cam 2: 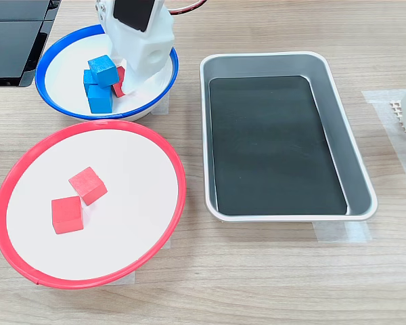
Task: Relocate any red block in the blue dish to the red dish, correcting any misplacement.
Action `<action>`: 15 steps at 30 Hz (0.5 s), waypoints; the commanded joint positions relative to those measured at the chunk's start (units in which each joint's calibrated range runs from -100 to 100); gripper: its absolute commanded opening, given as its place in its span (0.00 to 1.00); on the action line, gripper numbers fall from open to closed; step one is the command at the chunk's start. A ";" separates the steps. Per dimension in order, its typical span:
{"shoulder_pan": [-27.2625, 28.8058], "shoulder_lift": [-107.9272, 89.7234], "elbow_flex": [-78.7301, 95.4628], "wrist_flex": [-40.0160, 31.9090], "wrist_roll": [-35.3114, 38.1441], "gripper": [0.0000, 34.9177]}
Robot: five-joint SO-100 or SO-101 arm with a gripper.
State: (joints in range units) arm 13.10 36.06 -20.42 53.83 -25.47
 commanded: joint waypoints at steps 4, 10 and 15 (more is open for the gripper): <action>0.69 -0.37 0.25 -1.05 0.49 0.34; 0.88 -0.54 1.35 -2.78 0.63 0.32; 0.88 -0.88 2.62 -3.44 0.83 0.29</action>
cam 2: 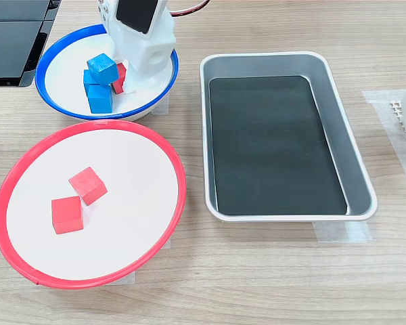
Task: Relocate any red block in the blue dish to the red dish, correcting any misplacement.
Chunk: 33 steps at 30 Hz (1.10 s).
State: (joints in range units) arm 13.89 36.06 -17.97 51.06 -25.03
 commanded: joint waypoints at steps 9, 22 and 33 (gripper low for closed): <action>0.93 -1.14 0.81 -2.90 0.59 0.19; 1.21 -7.96 10.00 -2.98 1.37 0.12; 2.53 -13.59 15.83 -2.98 2.59 0.10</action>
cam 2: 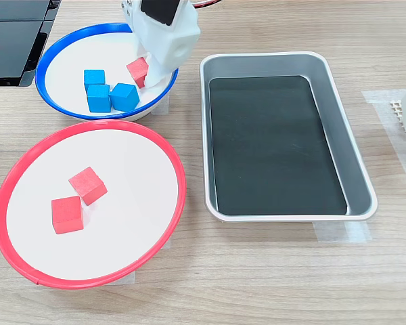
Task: Relocate any red block in the blue dish to the red dish, correcting any misplacement.
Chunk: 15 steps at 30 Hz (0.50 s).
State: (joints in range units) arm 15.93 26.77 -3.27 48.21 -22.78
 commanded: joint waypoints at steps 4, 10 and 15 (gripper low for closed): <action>0.12 -6.60 0.85 -0.29 0.54 0.09; -1.58 -8.65 -3.24 -0.21 2.78 0.09; -2.89 -11.89 -2.60 -2.19 7.03 0.08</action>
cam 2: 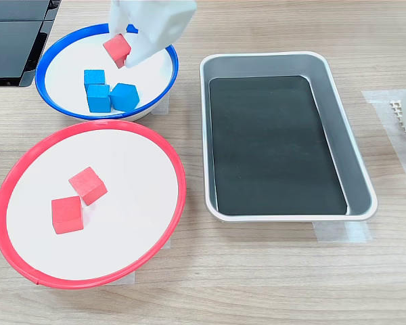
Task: Relocate any red block in the blue dish to the red dish, correcting any misplacement.
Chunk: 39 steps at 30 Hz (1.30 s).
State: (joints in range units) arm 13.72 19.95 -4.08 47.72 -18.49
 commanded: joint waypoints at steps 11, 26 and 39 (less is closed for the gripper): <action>-5.29 -10.70 2.22 -3.10 12.75 0.01; -18.19 -15.13 6.68 -2.69 13.58 0.01; -25.34 -11.29 12.69 -8.71 18.46 0.01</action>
State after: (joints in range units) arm -10.44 8.35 8.62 40.05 -1.05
